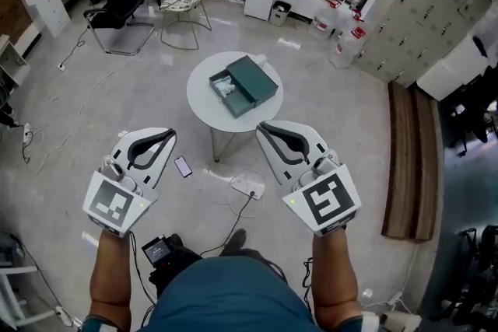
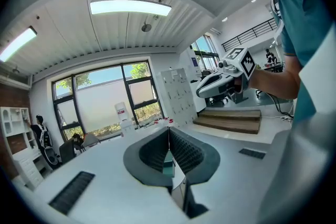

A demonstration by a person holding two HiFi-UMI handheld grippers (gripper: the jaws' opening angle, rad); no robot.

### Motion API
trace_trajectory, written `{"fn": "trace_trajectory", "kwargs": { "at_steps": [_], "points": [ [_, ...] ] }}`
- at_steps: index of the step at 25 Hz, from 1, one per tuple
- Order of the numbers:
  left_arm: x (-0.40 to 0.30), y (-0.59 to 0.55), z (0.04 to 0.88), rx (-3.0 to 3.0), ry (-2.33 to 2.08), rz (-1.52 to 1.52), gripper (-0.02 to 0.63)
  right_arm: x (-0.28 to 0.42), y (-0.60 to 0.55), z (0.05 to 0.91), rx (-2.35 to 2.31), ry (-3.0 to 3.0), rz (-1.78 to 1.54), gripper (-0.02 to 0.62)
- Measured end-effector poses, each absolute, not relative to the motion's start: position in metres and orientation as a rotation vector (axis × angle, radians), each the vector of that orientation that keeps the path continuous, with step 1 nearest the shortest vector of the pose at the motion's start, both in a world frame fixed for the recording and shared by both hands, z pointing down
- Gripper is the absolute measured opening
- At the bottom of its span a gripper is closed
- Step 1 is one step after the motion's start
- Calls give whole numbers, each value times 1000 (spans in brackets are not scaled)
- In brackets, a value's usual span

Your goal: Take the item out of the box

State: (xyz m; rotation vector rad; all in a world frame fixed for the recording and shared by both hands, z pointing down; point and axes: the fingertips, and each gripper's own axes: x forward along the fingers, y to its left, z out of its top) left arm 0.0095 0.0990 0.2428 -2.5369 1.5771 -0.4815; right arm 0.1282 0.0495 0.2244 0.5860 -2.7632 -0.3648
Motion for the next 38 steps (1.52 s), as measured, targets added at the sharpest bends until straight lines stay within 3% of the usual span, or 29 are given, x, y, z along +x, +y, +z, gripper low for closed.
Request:
{"fn": "trace_trajectory", "kwargs": {
  "at_steps": [8, 17, 38],
  "points": [
    [52, 54, 252, -2553, 1537, -502, 20, 173, 12, 238, 625, -2761, -339, 40],
    [43, -34, 248, -2617, 1396, -466, 20, 171, -46, 238, 757, -2687, -310, 40],
    [-121, -230, 251, -2739, 1155, -371, 20, 1, -211, 245, 946, -2548, -202, 40]
  ]
}}
